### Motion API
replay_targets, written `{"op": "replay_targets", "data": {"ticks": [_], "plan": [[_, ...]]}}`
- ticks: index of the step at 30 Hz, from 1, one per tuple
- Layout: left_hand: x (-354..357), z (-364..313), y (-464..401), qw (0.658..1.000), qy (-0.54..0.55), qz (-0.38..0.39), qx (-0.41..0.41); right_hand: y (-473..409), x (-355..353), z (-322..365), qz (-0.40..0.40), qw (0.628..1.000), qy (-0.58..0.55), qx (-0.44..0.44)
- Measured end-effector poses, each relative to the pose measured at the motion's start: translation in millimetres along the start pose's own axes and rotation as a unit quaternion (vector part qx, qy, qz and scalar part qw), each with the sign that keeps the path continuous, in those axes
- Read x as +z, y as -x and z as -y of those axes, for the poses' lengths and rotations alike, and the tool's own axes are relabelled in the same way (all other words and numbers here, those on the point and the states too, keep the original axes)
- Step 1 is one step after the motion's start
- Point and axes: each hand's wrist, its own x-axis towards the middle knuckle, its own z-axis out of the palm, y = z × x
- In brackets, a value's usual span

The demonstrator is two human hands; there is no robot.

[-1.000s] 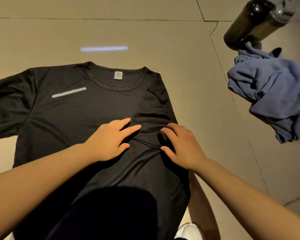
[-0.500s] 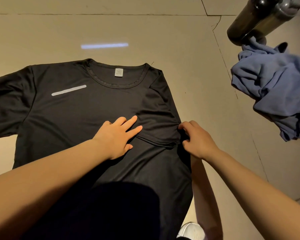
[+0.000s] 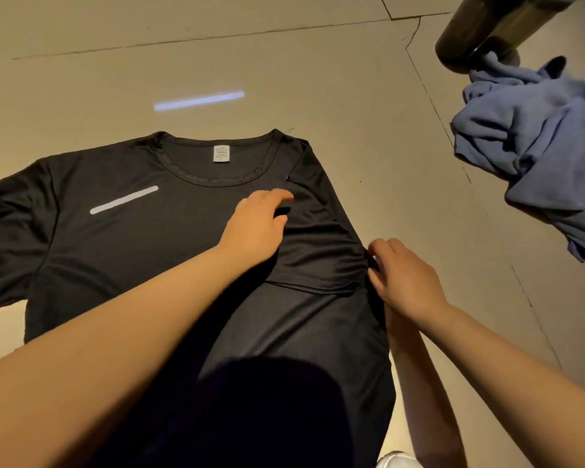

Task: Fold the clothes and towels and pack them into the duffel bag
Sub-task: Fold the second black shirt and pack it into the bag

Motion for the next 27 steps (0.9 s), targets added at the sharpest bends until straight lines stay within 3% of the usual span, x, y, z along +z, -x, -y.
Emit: {"op": "replay_targets", "data": {"ticks": [3,12,18,23,27], "plan": [[1.0,-7.2,-38.2,0.998,0.029,-0.02,-0.049,-6.7,1.0,-1.3,0.0,0.999,-0.044,0.024],[11.5,-49.0,-109.7,0.998,0.023,-0.054,0.004,1.0,-1.0,-22.7,0.014,0.989,-0.123,0.082],[21.5,-38.9,-115.7,0.996,-0.065,0.032,0.045,1.8,-7.2,-22.3,0.015,0.991,-0.12,0.049],[12.4,-28.1,-99.4,0.98,-0.188,0.025,0.064,3.2,-7.1,-18.8,0.046,0.997,-0.058,0.034],[-4.7,-7.8,-77.2,0.976,-0.2,-0.006,0.082,2.8,-18.4,-4.9,0.036,0.997,-0.046,0.057]]}}
